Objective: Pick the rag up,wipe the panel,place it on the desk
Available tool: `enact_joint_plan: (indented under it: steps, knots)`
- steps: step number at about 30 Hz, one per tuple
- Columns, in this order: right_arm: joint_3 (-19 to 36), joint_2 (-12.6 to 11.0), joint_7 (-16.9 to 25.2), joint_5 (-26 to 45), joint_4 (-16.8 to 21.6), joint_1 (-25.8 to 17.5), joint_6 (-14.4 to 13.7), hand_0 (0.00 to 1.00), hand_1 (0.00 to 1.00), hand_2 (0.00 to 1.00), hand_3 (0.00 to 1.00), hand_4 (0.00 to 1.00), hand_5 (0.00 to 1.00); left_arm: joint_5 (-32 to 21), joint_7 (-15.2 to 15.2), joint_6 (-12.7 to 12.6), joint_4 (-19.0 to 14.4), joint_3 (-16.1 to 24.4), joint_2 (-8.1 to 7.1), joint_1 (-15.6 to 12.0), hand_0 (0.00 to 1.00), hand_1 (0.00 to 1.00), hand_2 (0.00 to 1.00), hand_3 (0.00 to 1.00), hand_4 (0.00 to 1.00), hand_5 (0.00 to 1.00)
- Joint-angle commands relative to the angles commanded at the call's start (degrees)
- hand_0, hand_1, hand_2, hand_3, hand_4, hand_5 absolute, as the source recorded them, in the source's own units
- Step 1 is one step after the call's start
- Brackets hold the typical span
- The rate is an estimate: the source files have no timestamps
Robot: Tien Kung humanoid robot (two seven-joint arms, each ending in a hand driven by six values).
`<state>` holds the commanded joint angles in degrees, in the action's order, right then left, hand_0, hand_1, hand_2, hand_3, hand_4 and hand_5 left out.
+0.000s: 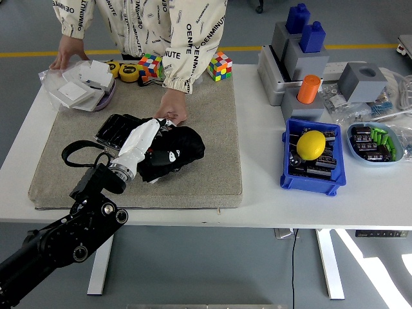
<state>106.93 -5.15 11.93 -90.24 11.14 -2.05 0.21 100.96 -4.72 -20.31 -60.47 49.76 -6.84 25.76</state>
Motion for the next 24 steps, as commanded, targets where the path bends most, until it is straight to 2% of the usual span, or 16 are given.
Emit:
enact_joint_plan:
  steps: [11,24]
  knots:
    - [0.02,0.02,0.04,0.17,0.03,0.02,-0.01,0.544,0.558,0.490,0.520,0.878,0.355,0.69,1.59,-2.24,4.76,5.55,0.37,0.19,0.256,0.342,0.396,0.560,0.698,0.002]
    - [0.10,-0.06,0.15,0.25,0.05,0.02,-0.05,0.540,0.558,0.490,0.521,0.879,0.356,2.06,3.94,-4.88,13.32,16.05,1.28,2.09,0.252,0.335,0.396,0.561,0.698,0.002]
